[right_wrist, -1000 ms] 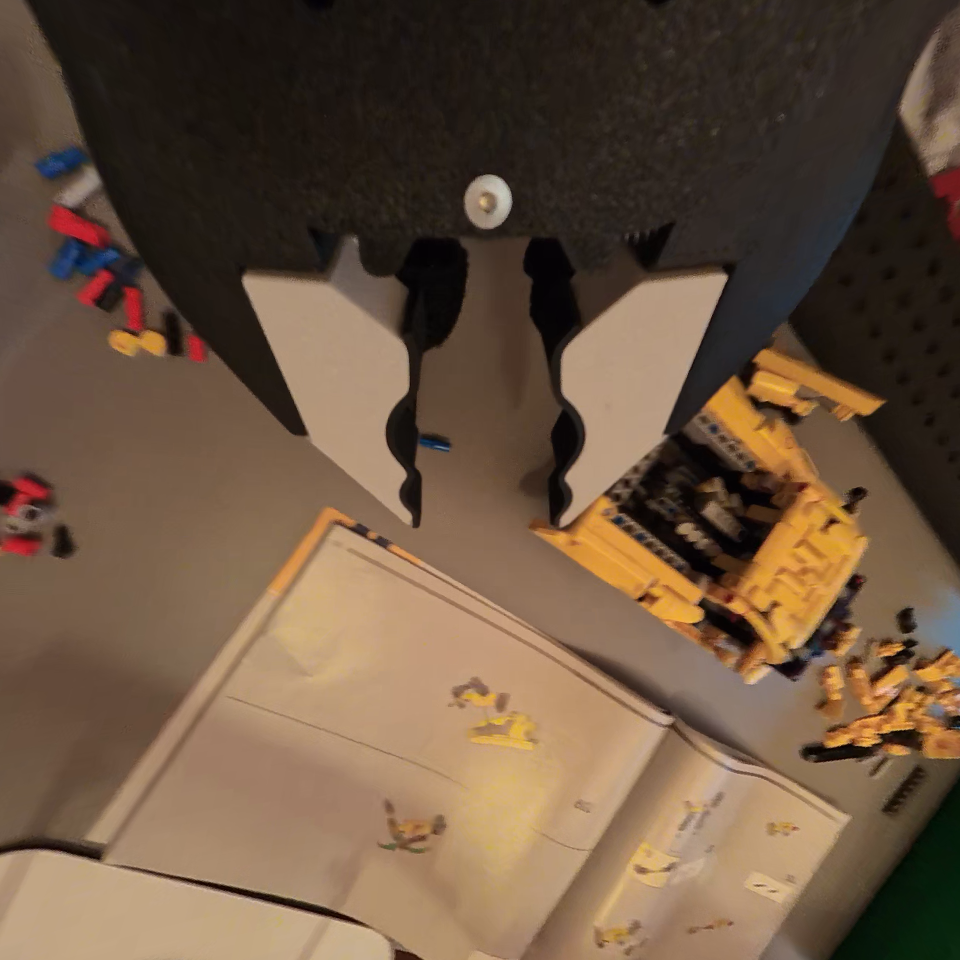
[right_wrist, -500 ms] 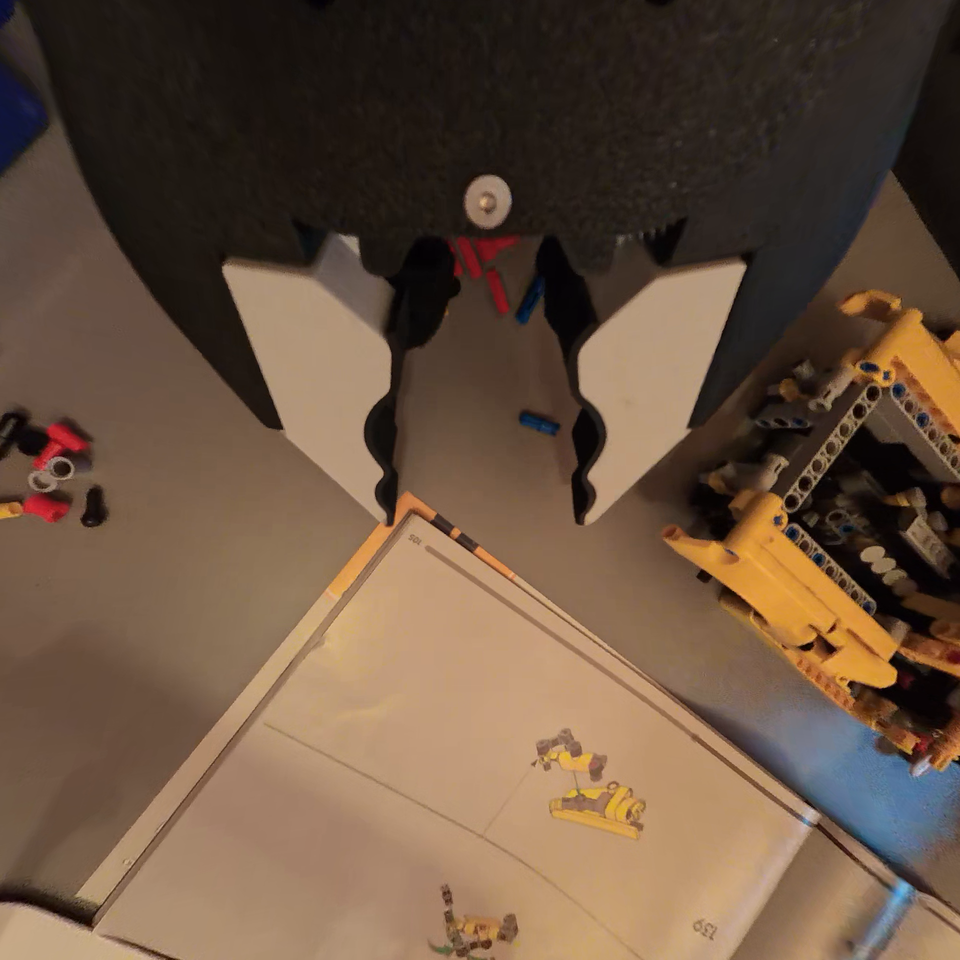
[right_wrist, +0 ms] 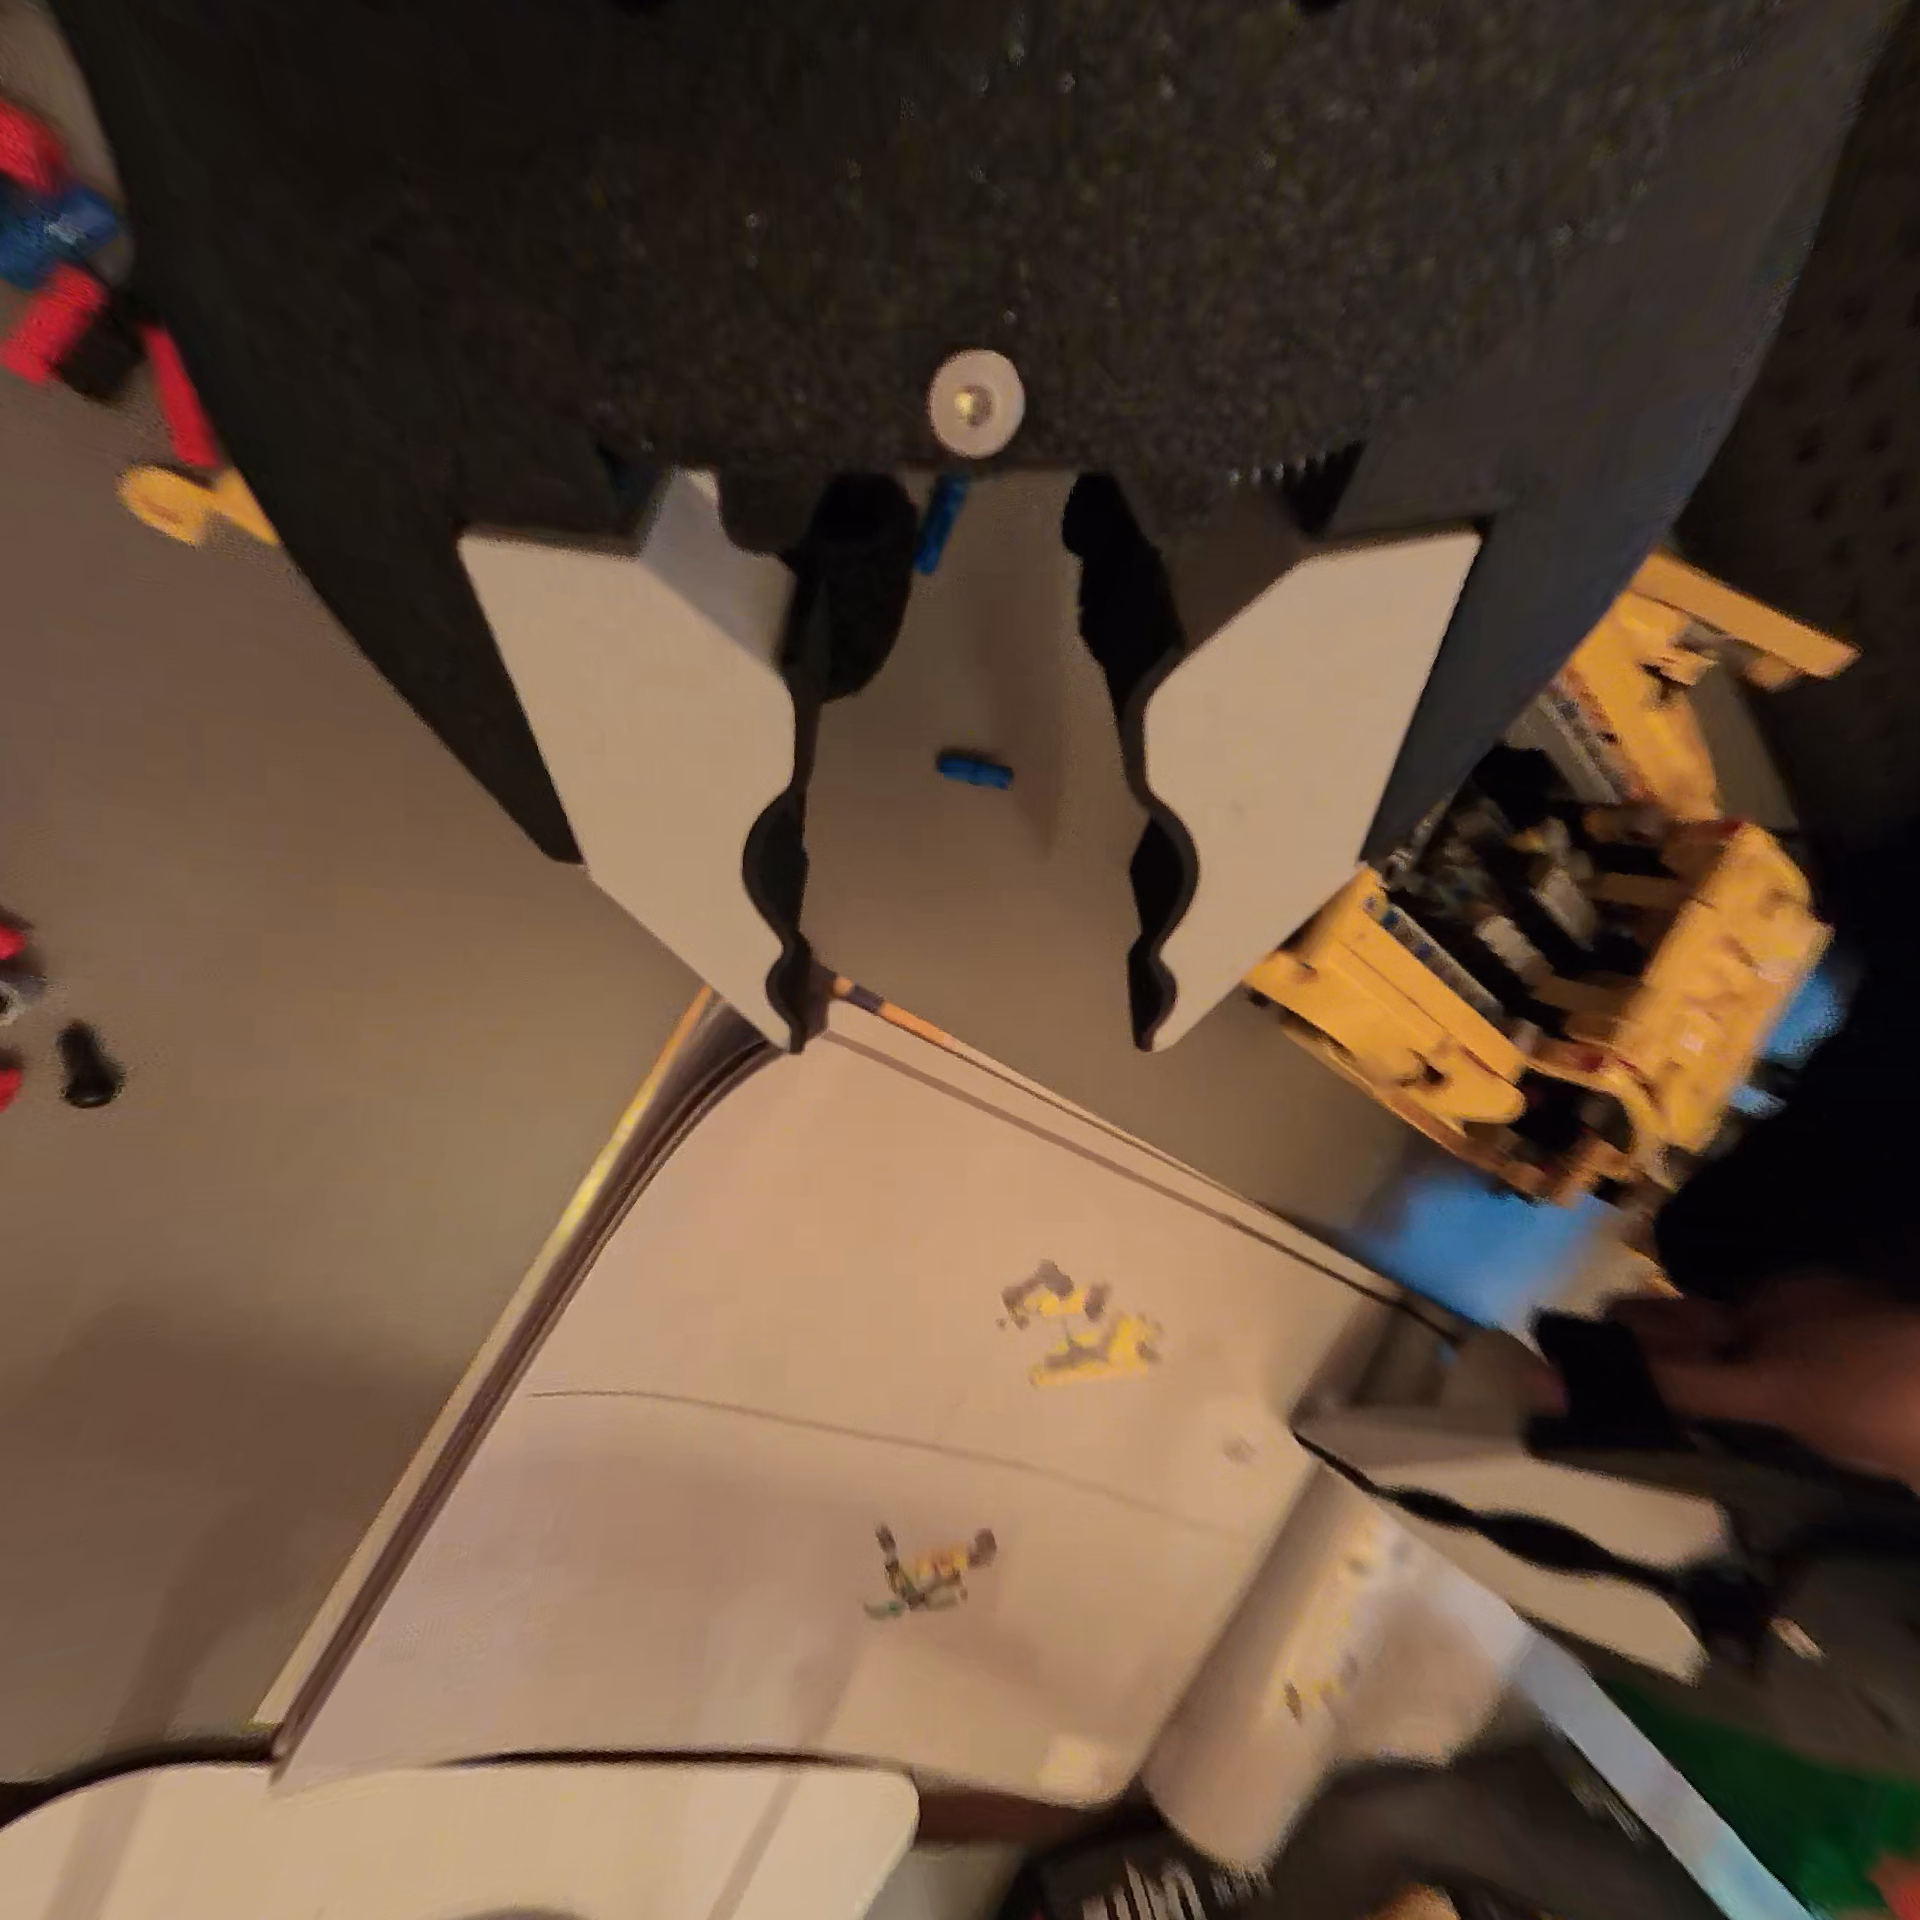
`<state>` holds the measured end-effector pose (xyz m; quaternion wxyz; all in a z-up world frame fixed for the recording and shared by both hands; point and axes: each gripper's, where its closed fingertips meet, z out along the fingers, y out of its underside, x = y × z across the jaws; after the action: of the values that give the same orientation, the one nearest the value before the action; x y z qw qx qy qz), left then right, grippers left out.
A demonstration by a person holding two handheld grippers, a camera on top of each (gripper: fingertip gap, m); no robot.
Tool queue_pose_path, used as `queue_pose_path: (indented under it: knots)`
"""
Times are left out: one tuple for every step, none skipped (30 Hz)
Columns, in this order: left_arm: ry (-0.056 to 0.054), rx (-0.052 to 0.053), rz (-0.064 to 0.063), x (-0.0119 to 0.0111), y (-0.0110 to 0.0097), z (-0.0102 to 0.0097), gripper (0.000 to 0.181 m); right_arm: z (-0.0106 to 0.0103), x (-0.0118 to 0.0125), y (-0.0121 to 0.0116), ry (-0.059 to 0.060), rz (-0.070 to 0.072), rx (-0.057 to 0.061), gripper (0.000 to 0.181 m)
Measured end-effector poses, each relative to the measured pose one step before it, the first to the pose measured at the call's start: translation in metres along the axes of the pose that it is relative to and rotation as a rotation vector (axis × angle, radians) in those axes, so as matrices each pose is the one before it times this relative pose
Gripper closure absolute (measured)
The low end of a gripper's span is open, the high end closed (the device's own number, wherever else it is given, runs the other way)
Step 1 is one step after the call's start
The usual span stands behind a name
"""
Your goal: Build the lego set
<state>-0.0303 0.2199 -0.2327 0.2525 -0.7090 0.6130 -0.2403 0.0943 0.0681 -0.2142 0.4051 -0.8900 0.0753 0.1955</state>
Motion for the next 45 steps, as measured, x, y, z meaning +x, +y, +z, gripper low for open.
queue_pose_path:
  knots:
    - [-0.0013, 0.0, 0.001, 0.00025, -0.00008, -0.00018, 0.181, -0.00044, -0.00268, -0.00295, -0.0497, 0.0543, 0.0293, 0.125]
    - [0.0013, 0.0004, -0.0004, 0.0004, 0.00011, 0.00002, 0.181, 0.0001, -0.00076, -0.00096, -0.0391, 0.0557, 0.0112, 0.128]
    - [0.0015, 0.0022, -0.004, 0.00012, 0.00009, -0.00008, 0.181, 0.00033, 0.00758, 0.00273, 0.0203, 0.046, -0.014, 0.129]
    - [0.0031, 0.0019, -0.0053, 0.00024, 0.00011, -0.00009, 0.181, 0.00067, 0.01027, 0.00556, 0.055, 0.0162, -0.0392, 0.129]
    - [0.0034, 0.0009, -0.0039, 0.0003, 0.00018, -0.0001, 0.181, 0.001, 0.00427, 0.00317, 0.0341, -0.0147, -0.0269, 0.132]
    - [0.0024, 0.0004, -0.0021, 0.00025, 0.00014, -0.00016, 0.181, 0.00015, 0.00062, -0.00083, 0.0204, -0.0102, -0.0016, 0.134]
    - [0.0014, -0.0003, -0.0008, 0.00016, 0.00003, -0.00002, 0.181, 0.00045, -0.0003, -0.00171, 0.0122, 0.0049, 0.0006, 0.134]
    - [0.0003, -0.0002, -0.0008, 0.00002, 0.00001, 0.00013, 0.181, 0.00057, 0.00348, -0.00001, 0.0266, 0.0183, -0.0106, 0.138]
    - [0.0001, -0.0003, -0.001, 0.00009, 0.0001, 0.00019, 0.181, 0.00066, 0.00377, -0.00073, 0.0174, 0.0289, -0.0095, 0.144]
    - [0.0002, -0.0001, -0.0013, 0.00002, 0.00007, 0.00007, 0.181, 0.00019, 0.00249, -0.00279, 0.0026, 0.0379, 0.0043, 0.148]
    - [0.0012, -0.0003, -0.0018, 0.00019, 0.0001, 0.00006, 0.181, -0.00012, 0.00502, -0.00196, 0.0175, 0.0396, -0.0001, 0.156]
    - [0.002, 0.0002, -0.0016, 0.00029, 0.00004, -0.00005, 0.181, 0.00119, 0.00233, -0.00137, 0.0097, 0.0138, -0.0077, 0.158]
    - [0.003, 0.0002, -0.0033, 0.00031, 0.00022, -0.0001, 0.181, 0.00255, 0.00097, 0.00003, 0.0112, -0.006, -0.014, 0.157]
    - [0.0033, 0.0, -0.0043, 0.00024, 0.00014, -0.00003, 0.181, 0.00138, 0.00281, -0.00083, 0.0334, -0.0147, -0.007, 0.159]
    - [0.0034, -0.0001, -0.0032, 0.00027, 0.00016, -0.00005, 0.18, 0.0008, 0.00254, -0.00145, 0.0446, -0.028, -0.0019, 0.154]
    - [0.0012, 0.0007, -0.0019, 0.00008, 0.00002, -0.00008, 0.18, 0.00097, 0.00013, -0.00009, 0.0327, -0.0354, -0.0088, 0.154]
    - [-0.0004, 0.0009, -0.0008, 0.00007, 0.00004, -0.00007, 0.181, 0.0007, 0.00114, -0.00048, 0.0354, -0.0259, -0.0079, 0.152]
    - [-0.0014, 0.0008, -0.0002, 0.00001, -0.00001, -0.00002, 0.181, 0.001, -0.00049, -0.00012, 0.0202, -0.0203, -0.0067, 0.153]
    - [-0.0014, 0.0003, -0.0002, -0.00009, 0.00004, 0.00009, 0.181, 0.00049, -0.00008, -0.00017, 0.0158, -0.0121, -0.0048, 0.153]
    - [-0.0008, 0.0003, 0.0005, 0.00006, -0.00001, 0.00001, 0.181, 0.00013, -0.00032, 0.00013, 0.0069, -0.0041, -0.008, 0.152]
    - [0.0, 0.0004, -0.001, -0.00004, 0.00006, 0.00004, 0.181, 0.0, -0.00089, 0.00007, -0.0022, 0.0018, -0.007, 0.151]
    - [0.0005, 0.0012, -0.0028, -0.00006, -0.00001, 0.00004, 0.181, -0.00024, -0.00114, -0.00014, -0.006, 0.0036, -0.0015, 0.149]
    - [0.0002, 0.0023, -0.0033, -0.00011, 0.00006, 0.00006, 0.181, -0.00028, -0.00155, -0.00051, -0.0099, 0.0074, 0.0049, 0.146]
    - [0.0004, 0.002, -0.0031, 0.0001, 0.00013, 0.00003, 0.181, -0.0008, -0.00105, -0.00074, -0.0087, 0.0088, 0.0114, 0.145]
    - [0.0008, -0.0001, -0.0025, 0.00011, 0.00048, 0.0001, 0.181, -0.00135, -0.00147, -0.00161, -0.0143, 0.0083, 0.0191, 0.144]
    - [0.0014, -0.0001, -0.003, 0.00037, 0.00029, 0.00015, 0.181, -0.00261, -0.00285, -0.00366, -0.0247, 0.0061, 0.0324, 0.145]
    - [0.0081, -0.0045, -0.0016, 0.00143, 0.00085, 0.00017, 0.181, -0.00401, -0.00574, -0.00614, -0.0439, 0.0108, 0.0496, 0.152]
    - [0.0214, -0.0187, 0.001, 0.00372, 0.00297, 0.00082, 0.181, -0.00418, -0.00879, -0.00721, -0.0666, 0.0217, 0.0575, 0.159]
    - [0.0281, -0.0324, 0.005, 0.00505, 0.00474, 0.0017, 0.181, -0.0028, -0.01077, -0.00628, -0.0849, 0.0332, 0.0421, 0.163]
    - [0.002, -0.01, 0.0073, 0.00168, 0.00115, 0.00121, 0.181, -0.00039, -0.00755, -0.00253, -0.0681, 0.0397, 0.0182, 0.163]
    - [-0.008, -0.0018, 0.0047, 0.00021, -0.00009, 0.00078, 0.181, 0.00125, -0.00268, 0.00119, -0.0394, 0.0314, -0.0036, 0.162]
    - [-0.0072, 0.0025, 0.0009, 0.00017, -0.00057, 0.00065, 0.181, 0.0021, 0.0012, 0.00371, -0.0124, 0.018, -0.0177, 0.159]
    - [-0.0049, 0.0012, 0.0032, 0.00045, -0.00053, 0.00068, 0.181, 0.00217, 0.00111, 0.0044, -0.0066, 0.006, -0.019, 0.158]
    - [-0.0024, -0.0004, 0.0053, 0.00056, -0.00034, 0.0007, 0.181, 0.00182, 0.00156, 0.00487, 0.0014, 0.0055, -0.0199, 0.158]
    - [0.0005, -0.0017, 0.0006, 0.00042, -0.00042, 0.00044, 0.181, 0.00162, 0.00672, 0.0071, 0.0394, 0.0048, -0.0361, 0.157]
    - [0.0042, 0.0006, -0.0029, 0.00088, -0.00078, 0.0006, 0.181, 0.00221, 0.01105, 0.00793, 0.0719, -0.0086, -0.0504, 0.148]
    - [0.0094, 0.0013, -0.0014, 0.00199, -0.00069, 0.00081, 0.181, 0.00155, 0.00437, 0.00262, 0.0337, -0.0197, -0.0221, 0.153]
    - [0.0079, 0.0015, 0.0005, 0.00222, -0.00062, 0.00084, 0.181, 0.00028, -0.00168, -0.00234, 0.0015, -0.0029, 0.0136, 0.157]
    - [0.014, 0.0, 0.0027, 0.00344, -0.00055, 0.0008, 0.181, -0.00052, -0.00362, -0.00383, -0.0089, -0.009, 0.0202, 0.17]
    - [0.0184, -0.0004, 0.0013, 0.00442, -0.00042, 0.00102, 0.181, -0.00121, -0.0009, -0.00445, 0.0119, -0.0133, 0.0212, 0.181]
    - [0.0189, 0.0005, -0.0005, 0.00452, -0.00062, 0.00103, 0.181, -0.00151, 0.00069, -0.00529, 0.024, -0.0177, 0.0239, 0.181]
    - [0.0152, 0.0005, -0.0011, 0.00398, -0.00034, 0.0011, 0.181, -0.00128, 0.00084, -0.0041, 0.0212, -0.0165, 0.0135, 0.181]
    - [0.0096, -0.0004, -0.0005, 0.00277, -0.00024, 0.00076, 0.181, -0.00092, 0.00104, -0.00228, 0.0191, -0.0159, 0.0006, 0.181]
    - [0.0036, -0.0015, -0.0002, 0.00132, -0.00005, 0.00029, 0.181, -0.00065, 0.00006, -0.00141, 0.0112, -0.0204, -0.0031, 0.181]
    - [0.0005, -0.0015, 0.0014, 0.00018, 0.0001, -0.0001, 0.181, -0.00158, 0.00201, -0.00116, 0.0225, -0.0221, -0.0037, 0.181]
